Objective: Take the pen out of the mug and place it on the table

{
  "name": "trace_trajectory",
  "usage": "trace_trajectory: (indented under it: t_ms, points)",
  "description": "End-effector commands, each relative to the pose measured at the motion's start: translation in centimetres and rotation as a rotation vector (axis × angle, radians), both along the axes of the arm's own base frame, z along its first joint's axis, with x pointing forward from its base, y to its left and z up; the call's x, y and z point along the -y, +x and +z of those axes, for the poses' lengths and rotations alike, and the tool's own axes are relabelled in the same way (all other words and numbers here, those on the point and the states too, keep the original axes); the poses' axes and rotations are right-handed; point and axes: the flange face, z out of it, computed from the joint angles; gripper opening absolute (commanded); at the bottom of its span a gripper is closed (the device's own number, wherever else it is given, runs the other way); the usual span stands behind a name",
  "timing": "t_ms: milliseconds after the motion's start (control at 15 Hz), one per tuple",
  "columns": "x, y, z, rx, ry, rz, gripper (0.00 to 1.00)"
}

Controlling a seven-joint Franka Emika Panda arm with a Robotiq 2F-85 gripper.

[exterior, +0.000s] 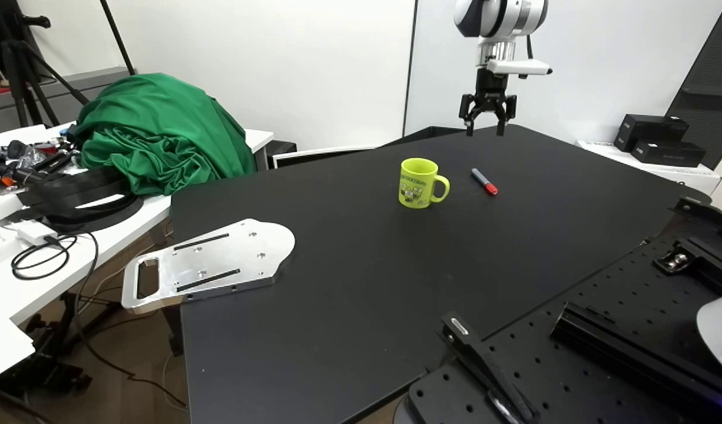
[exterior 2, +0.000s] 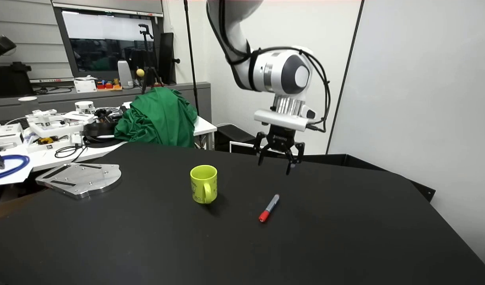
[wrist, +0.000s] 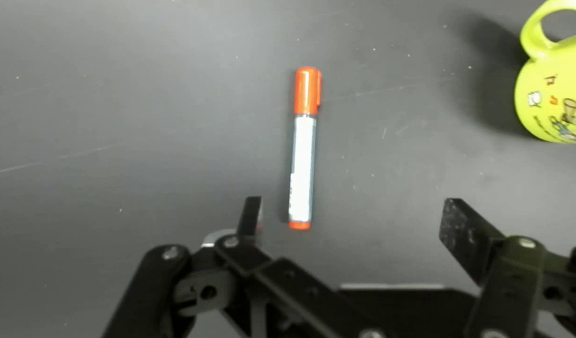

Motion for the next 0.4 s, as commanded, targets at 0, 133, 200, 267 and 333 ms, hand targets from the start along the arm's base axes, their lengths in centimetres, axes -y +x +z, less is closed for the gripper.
trace_trajectory:
  t_ms: [0,133,200,267,333]
  points:
    - [0.0,0.7,7.0,0.013,0.019,-0.021,1.00]
    - [0.1,0.8,5.7,0.019,0.009,0.001,1.00]
    - [0.1,0.9,6.8,0.022,0.011,0.001,1.00]
    - [0.0,0.9,7.3,0.023,0.012,0.001,1.00]
    - [0.0,0.9,7.2,0.022,0.013,0.001,1.00]
